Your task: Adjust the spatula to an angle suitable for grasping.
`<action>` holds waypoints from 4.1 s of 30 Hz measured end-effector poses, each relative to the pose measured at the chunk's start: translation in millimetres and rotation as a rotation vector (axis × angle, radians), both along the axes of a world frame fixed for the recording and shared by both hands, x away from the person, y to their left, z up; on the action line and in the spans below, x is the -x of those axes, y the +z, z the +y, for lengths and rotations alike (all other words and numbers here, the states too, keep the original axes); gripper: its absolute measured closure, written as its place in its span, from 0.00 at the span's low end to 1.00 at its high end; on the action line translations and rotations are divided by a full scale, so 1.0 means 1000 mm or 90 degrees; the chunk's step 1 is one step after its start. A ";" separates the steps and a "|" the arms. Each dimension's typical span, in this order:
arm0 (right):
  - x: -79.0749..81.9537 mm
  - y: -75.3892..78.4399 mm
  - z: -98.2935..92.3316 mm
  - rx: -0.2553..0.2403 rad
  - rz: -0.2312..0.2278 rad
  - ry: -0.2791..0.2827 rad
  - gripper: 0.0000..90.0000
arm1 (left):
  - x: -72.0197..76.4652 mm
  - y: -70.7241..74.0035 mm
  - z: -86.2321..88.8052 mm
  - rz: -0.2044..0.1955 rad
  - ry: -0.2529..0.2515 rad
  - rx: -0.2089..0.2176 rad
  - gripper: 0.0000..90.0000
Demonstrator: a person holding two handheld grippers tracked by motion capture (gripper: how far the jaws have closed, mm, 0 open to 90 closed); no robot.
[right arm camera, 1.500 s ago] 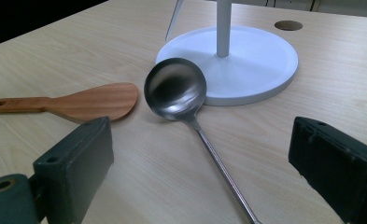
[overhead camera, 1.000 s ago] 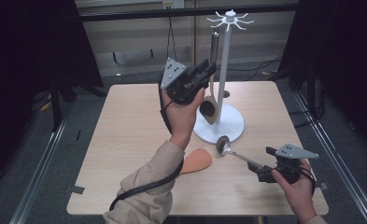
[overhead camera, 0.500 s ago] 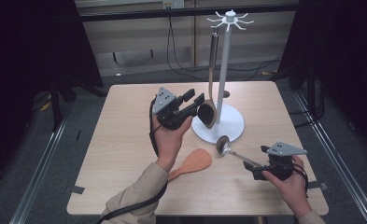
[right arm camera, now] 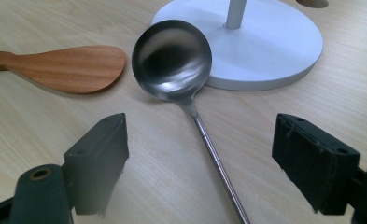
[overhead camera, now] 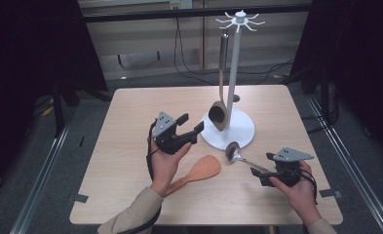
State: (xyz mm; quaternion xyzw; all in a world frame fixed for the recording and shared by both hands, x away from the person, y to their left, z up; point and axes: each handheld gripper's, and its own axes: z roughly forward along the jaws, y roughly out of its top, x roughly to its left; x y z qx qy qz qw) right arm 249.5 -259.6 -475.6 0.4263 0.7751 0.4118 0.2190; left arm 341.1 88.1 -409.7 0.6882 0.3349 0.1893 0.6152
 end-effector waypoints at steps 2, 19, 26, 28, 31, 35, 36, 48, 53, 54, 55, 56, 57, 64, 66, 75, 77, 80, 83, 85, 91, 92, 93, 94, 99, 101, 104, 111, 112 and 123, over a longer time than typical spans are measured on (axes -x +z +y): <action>-0.001 0.000 0.000 -0.004 0.006 0.002 0.26 | 0.001 -0.008 0.005 0.009 0.003 -0.017 0.29; -0.023 -0.002 0.005 0.017 0.040 -0.016 0.89 | 0.002 -0.039 0.030 0.044 0.016 -0.118 0.18; -0.038 -0.007 0.006 0.028 0.053 -0.024 1.00 | 0.004 -0.041 0.042 0.055 0.023 -0.126 0.15; -0.042 -0.008 0.006 0.024 0.061 -0.025 1.00 | 0.004 -0.040 0.045 0.056 0.027 -0.131 0.15; -0.046 -0.010 0.008 0.024 0.073 -0.023 1.00 | 0.006 -0.041 0.047 0.059 0.026 -0.131 0.15; -0.051 -0.013 0.013 0.032 0.090 -0.021 1.00 | 0.007 -0.043 0.049 0.064 0.024 -0.133 0.15; -0.052 -0.014 0.014 0.031 0.094 -0.018 1.00 | 0.008 -0.043 0.050 0.064 0.025 -0.136 0.15; -0.062 -0.024 0.023 0.035 0.125 -0.010 1.00 | 0.008 -0.044 0.054 0.068 0.031 -0.130 0.15; -0.061 -0.025 0.026 0.040 0.132 0.008 1.00 | 0.008 -0.044 0.053 0.068 0.031 -0.138 0.15; -0.060 -0.025 0.027 0.039 0.131 0.011 1.00 | 0.008 -0.044 0.053 0.069 0.029 -0.135 0.15; -0.060 -0.025 0.027 0.041 0.129 0.019 1.00 | 0.008 -0.044 0.052 0.071 0.029 -0.135 0.15; -0.059 -0.025 0.027 0.040 0.131 0.025 1.00 | 0.008 -0.044 0.052 0.069 0.027 -0.135 0.15; -0.058 -0.026 0.028 0.039 0.134 0.032 1.00 | 0.007 -0.044 0.051 0.070 0.023 -0.132 0.15; -0.049 -0.025 0.030 0.035 0.139 0.065 1.00 | 0.005 -0.043 0.043 0.068 0.009 -0.131 0.15; -0.045 -0.025 0.031 0.032 0.141 0.074 1.00 | 0.005 -0.042 0.038 0.068 0.004 -0.133 0.15; -0.031 -0.024 0.037 0.032 0.140 0.114 1.00 | 0.003 -0.044 0.023 0.067 -0.021 -0.133 0.16; -0.028 -0.024 0.039 0.032 0.143 0.123 1.00 | 0.002 -0.044 0.021 0.067 -0.024 -0.134 0.16; -0.024 -0.024 0.041 0.038 0.143 0.130 1.00 | 0.001 -0.044 0.019 0.066 -0.028 -0.136 0.16; -0.020 -0.023 0.043 0.039 0.142 0.140 1.00 | -0.001 -0.044 0.015 0.067 -0.030 -0.133 0.16; -0.017 -0.023 0.044 0.034 0.145 0.146 1.00 | -0.001 -0.044 0.013 0.067 -0.029 -0.136 0.15; -0.009 -0.016 0.038 0.017 0.111 0.120 0.96 | -0.004 -0.046 0.006 0.072 -0.038 -0.133 0.15; -0.007 -0.014 0.035 0.015 0.104 0.112 0.96 | -0.005 -0.046 0.005 0.072 -0.044 -0.135 0.15; -0.004 -0.012 0.032 0.013 0.100 0.098 0.96 | -0.005 -0.046 0.003 0.072 -0.042 -0.138 0.15; -0.001 -0.010 0.028 0.008 0.097 0.089 0.97 | -0.006 -0.046 0.001 0.071 -0.048 -0.135 0.15; 0.014 -0.007 0.002 -0.005 0.099 0.033 1.00 | -0.009 -0.045 -0.011 0.066 -0.062 -0.137 0.15; 0.021 -0.006 -0.008 -0.014 0.102 0.010 1.00 | -0.009 -0.045 -0.016 0.065 -0.072 -0.135 0.15; 0.030 -0.005 -0.022 -0.018 0.109 -0.019 1.00 | -0.009 -0.045 -0.024 0.064 -0.086 -0.140 0.15; 0.046 -0.007 -0.040 -0.026 0.118 -0.055 1.00 | -0.010 -0.045 -0.039 0.066 -0.108 -0.140 0.15; 0.048 -0.007 -0.042 -0.025 0.120 -0.064 1.00 | -0.010 -0.046 -0.041 0.066 -0.111 -0.136 0.15; 0.071 -0.003 -0.071 -0.042 0.117 -0.114 1.00 | -0.011 -0.045 -0.053 0.061 -0.129 -0.140 0.15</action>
